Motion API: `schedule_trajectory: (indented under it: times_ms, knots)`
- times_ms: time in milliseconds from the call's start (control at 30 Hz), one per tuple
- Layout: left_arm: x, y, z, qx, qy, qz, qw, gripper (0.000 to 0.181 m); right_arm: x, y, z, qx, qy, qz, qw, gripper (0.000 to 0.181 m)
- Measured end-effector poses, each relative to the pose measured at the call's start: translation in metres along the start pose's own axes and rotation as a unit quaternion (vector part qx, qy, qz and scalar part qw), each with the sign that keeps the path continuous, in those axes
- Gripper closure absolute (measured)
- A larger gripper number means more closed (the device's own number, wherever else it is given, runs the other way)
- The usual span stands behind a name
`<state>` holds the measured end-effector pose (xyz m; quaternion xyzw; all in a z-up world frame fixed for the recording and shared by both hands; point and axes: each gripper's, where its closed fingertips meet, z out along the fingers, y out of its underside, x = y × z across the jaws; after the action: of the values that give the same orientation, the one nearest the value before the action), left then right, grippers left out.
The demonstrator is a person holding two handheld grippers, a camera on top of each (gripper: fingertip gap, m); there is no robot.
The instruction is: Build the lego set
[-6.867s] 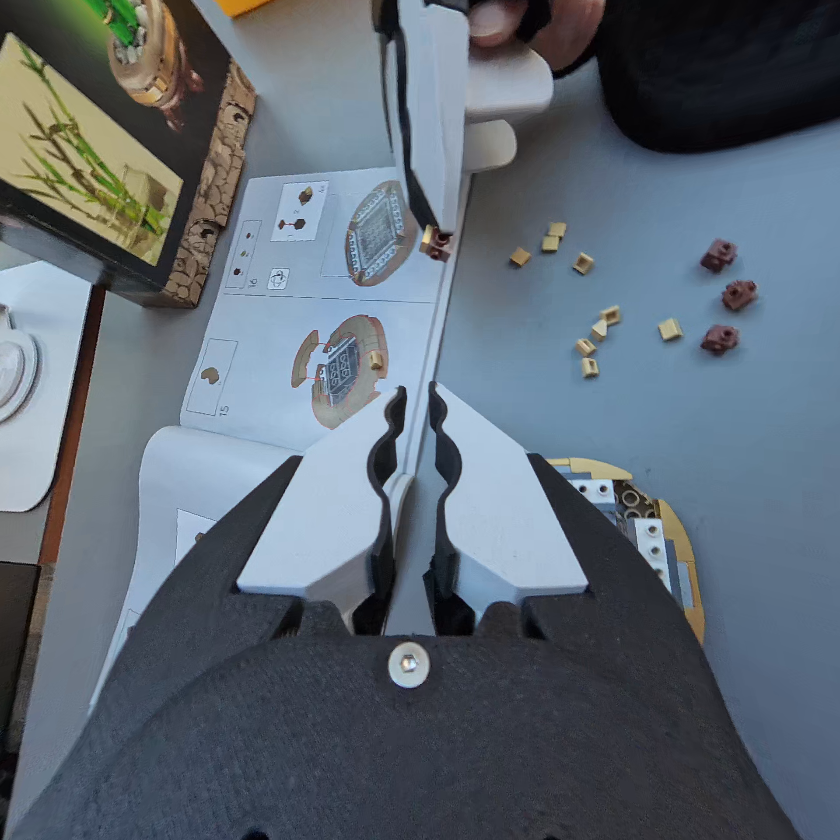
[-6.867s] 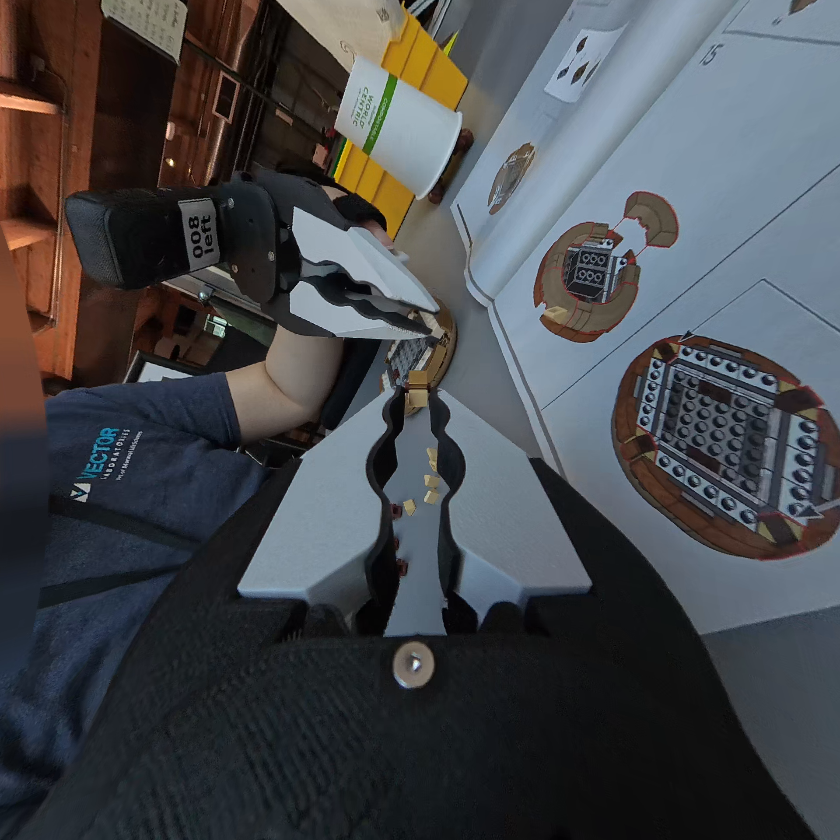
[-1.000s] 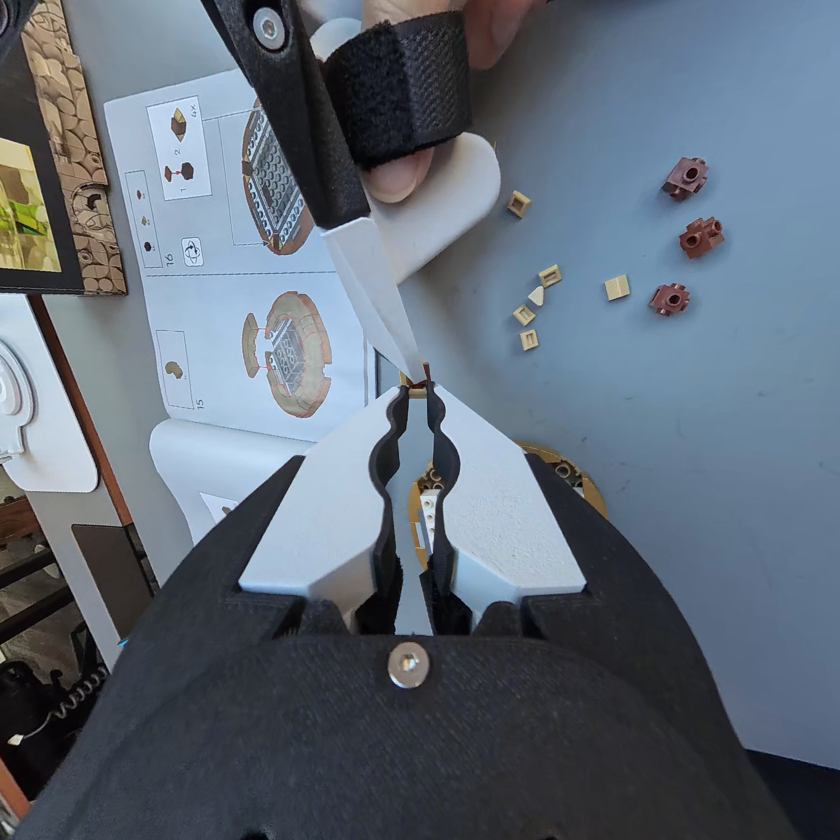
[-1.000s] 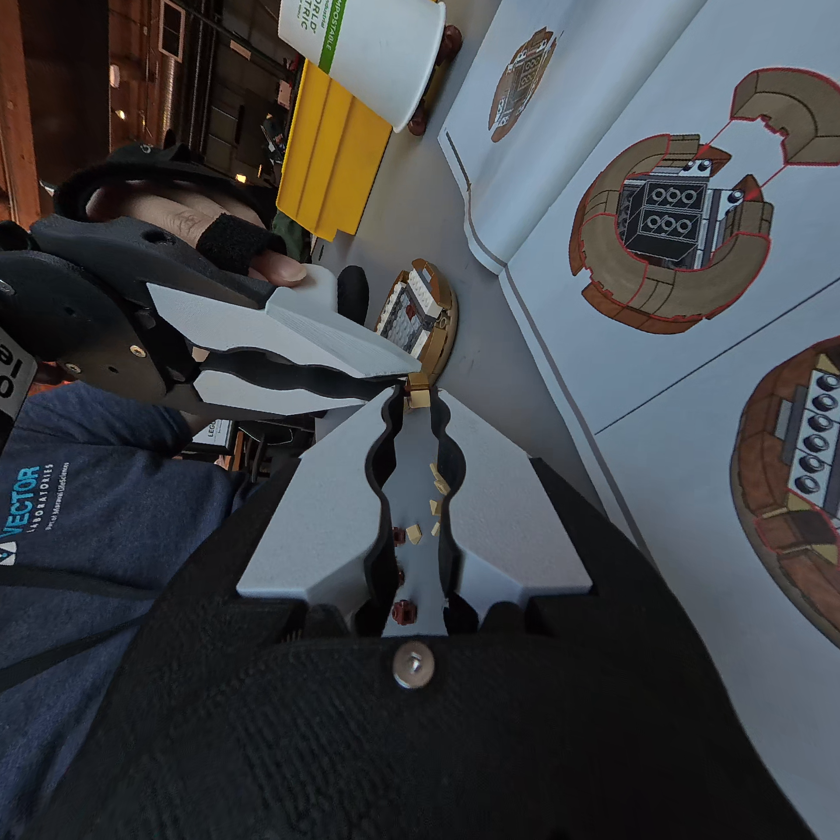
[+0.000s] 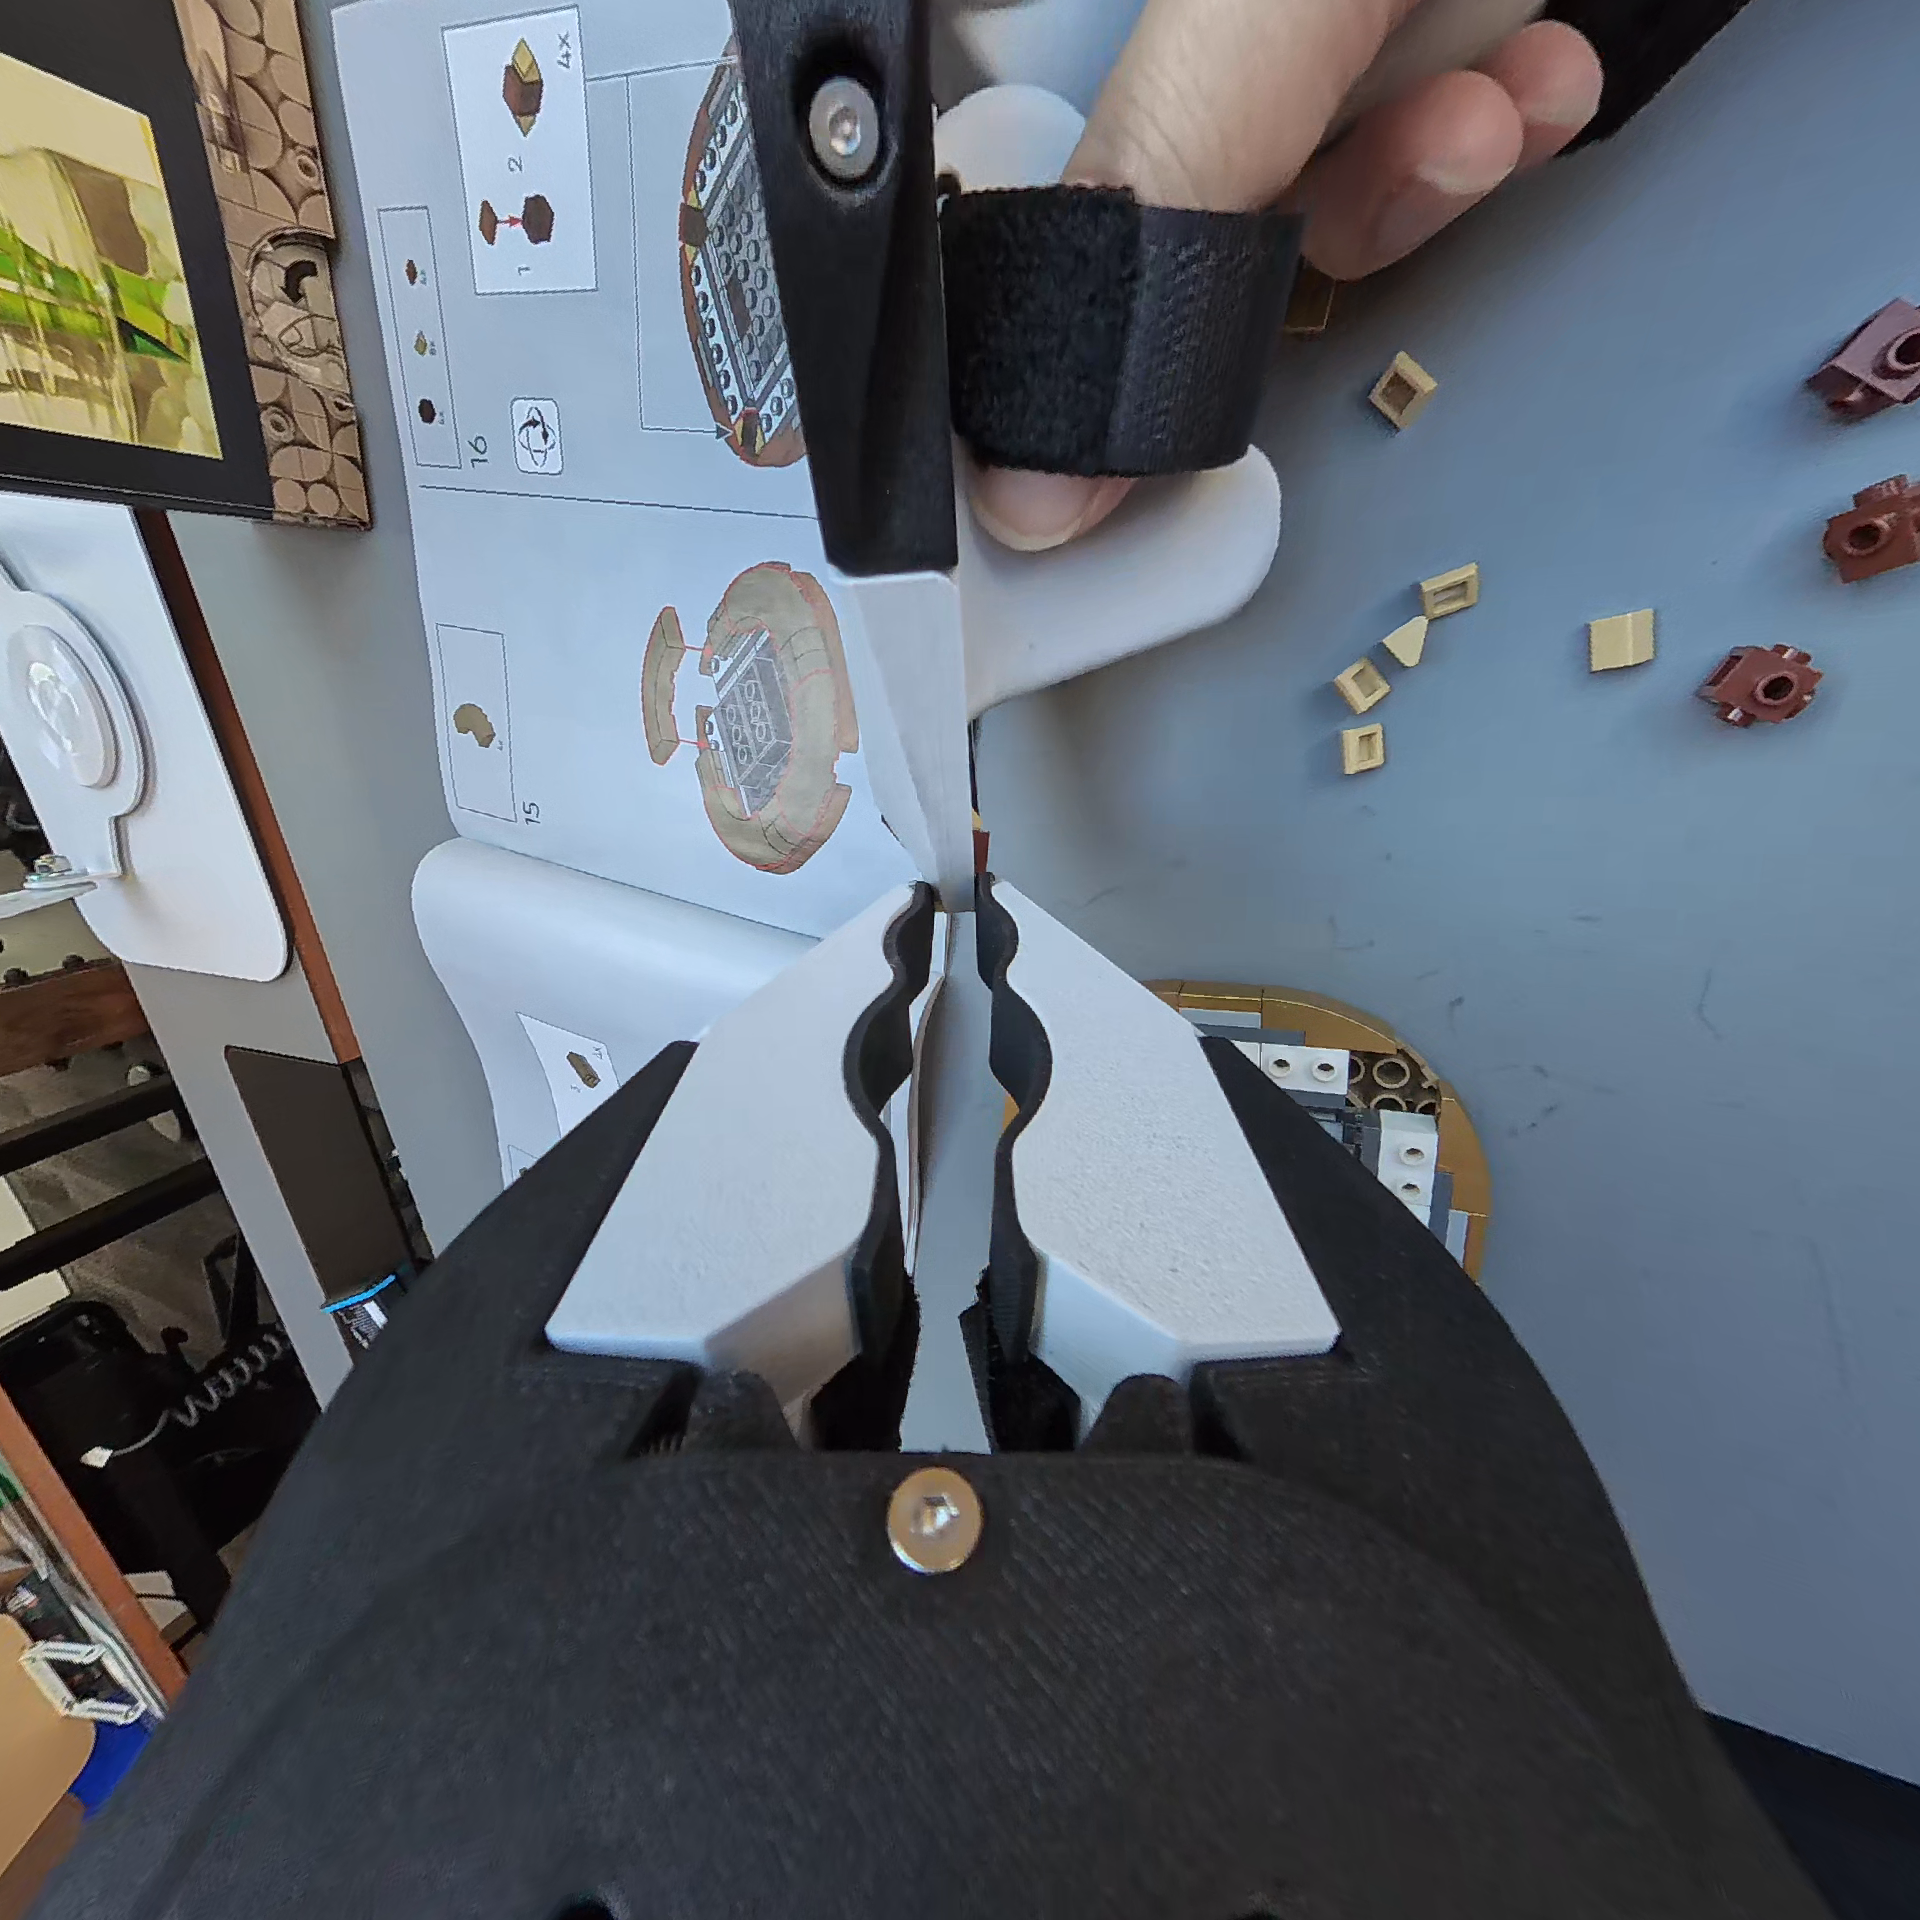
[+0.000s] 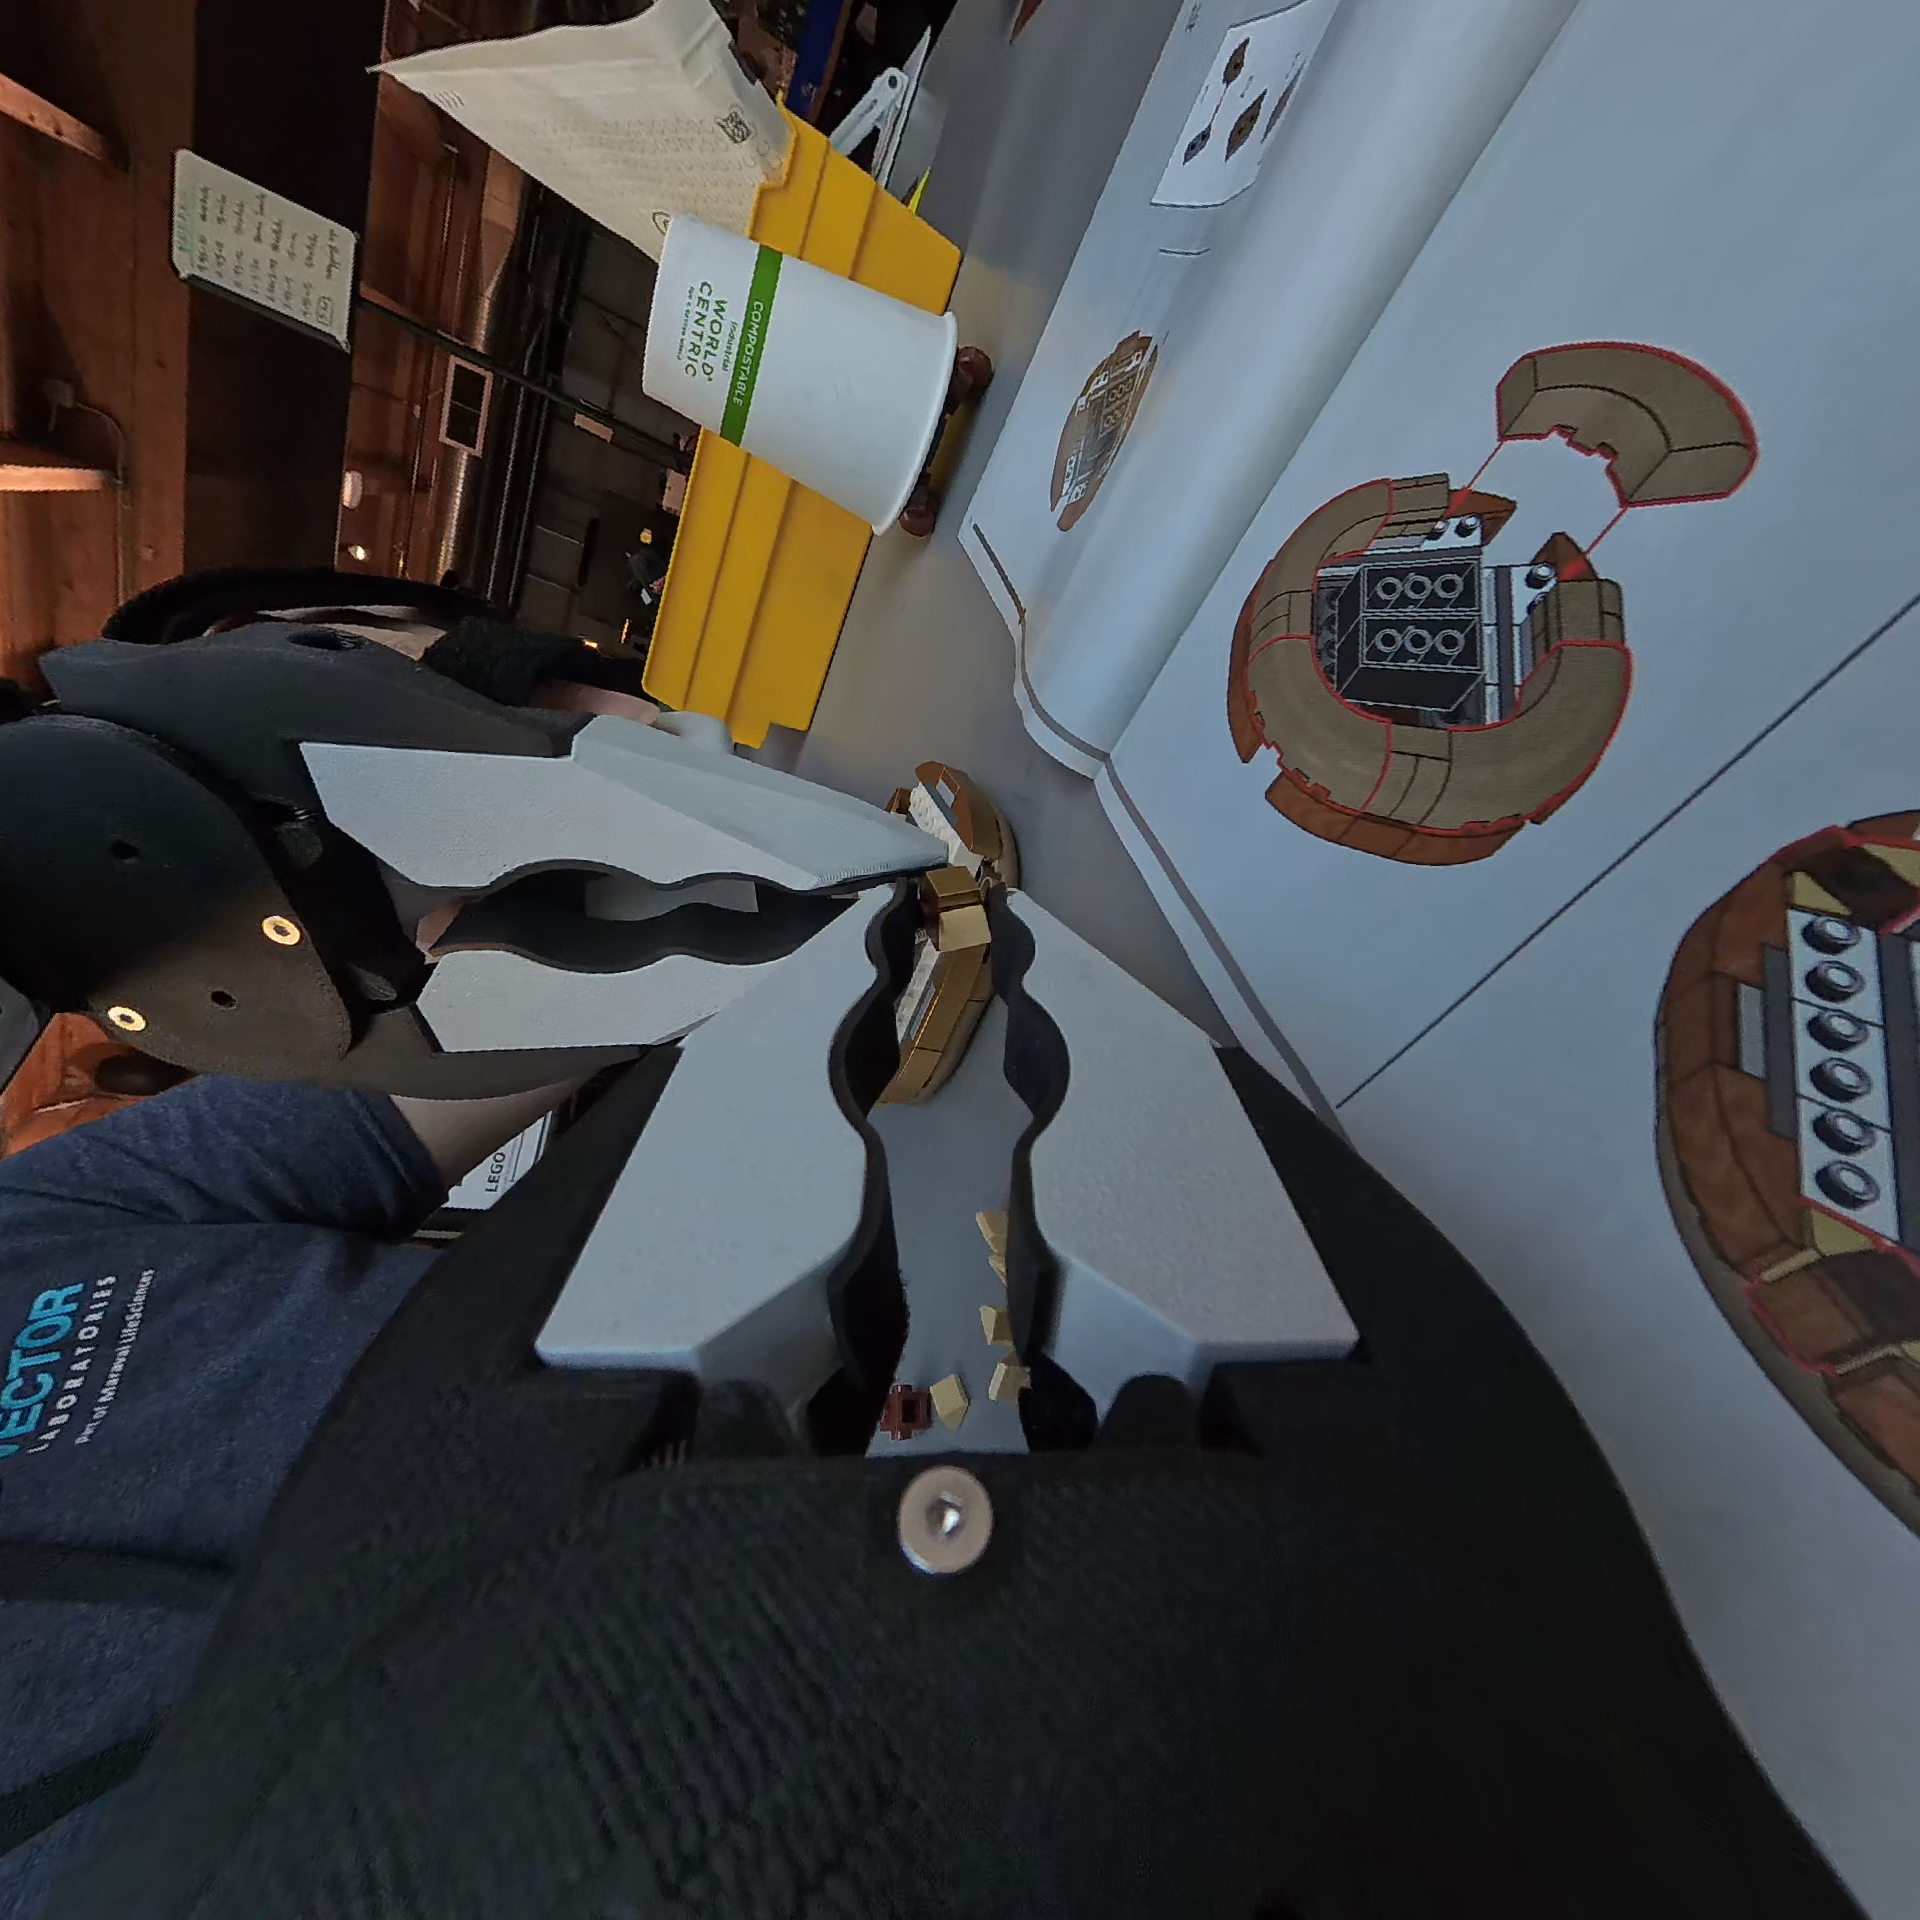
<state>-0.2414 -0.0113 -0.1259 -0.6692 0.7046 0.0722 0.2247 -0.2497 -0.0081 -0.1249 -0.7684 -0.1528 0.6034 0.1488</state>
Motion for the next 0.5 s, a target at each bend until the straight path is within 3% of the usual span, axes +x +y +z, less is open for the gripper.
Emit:
schedule_trajectory:
  times_ms: [500]
  knots:
    - [0.0044,-0.0023,0.0031,0.019,0.016,-0.017,1.000,0.175,0.0032,0.0040,-0.0023,-0.019,0.011,-0.009,1.000,0.170]
